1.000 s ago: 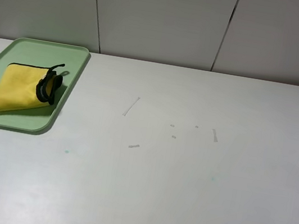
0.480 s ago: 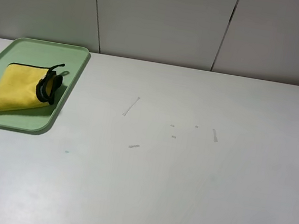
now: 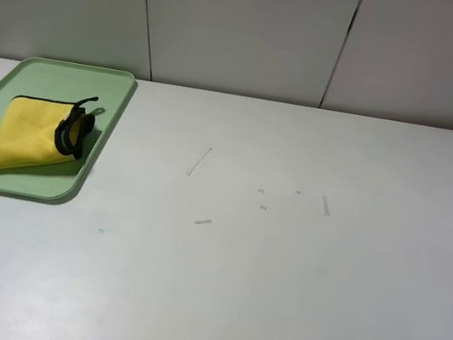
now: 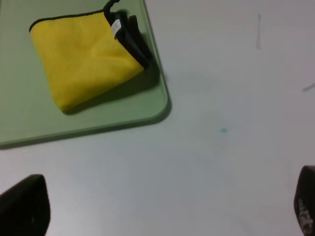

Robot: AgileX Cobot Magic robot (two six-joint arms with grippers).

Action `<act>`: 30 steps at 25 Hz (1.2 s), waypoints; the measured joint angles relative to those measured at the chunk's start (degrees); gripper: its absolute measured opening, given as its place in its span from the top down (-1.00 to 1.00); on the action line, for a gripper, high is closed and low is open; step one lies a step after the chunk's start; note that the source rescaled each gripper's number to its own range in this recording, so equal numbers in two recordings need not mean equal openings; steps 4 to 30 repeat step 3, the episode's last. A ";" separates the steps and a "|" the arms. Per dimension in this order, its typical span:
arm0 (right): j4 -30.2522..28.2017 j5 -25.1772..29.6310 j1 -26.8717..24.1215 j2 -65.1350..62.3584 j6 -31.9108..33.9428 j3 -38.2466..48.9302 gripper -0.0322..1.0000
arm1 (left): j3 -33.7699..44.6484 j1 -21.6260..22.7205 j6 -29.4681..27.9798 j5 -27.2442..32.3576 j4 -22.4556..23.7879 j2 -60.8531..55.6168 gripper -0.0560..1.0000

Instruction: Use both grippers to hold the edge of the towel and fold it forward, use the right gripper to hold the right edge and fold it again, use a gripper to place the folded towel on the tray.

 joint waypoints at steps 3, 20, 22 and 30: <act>0.00 0.00 0.00 0.00 0.00 0.00 -1.00 | 0.00 0.00 0.07 0.00 0.00 0.00 -1.00; 0.00 0.00 0.00 0.00 0.00 0.00 -1.00 | 0.00 0.00 0.07 0.00 0.00 0.00 -1.00; 0.00 0.00 0.00 0.00 0.00 0.00 -1.00 | 0.00 0.00 0.07 0.00 0.00 0.00 -1.00; 0.00 0.00 0.00 0.00 0.00 0.00 -1.00 | 0.00 0.00 0.07 0.00 0.00 0.00 -1.00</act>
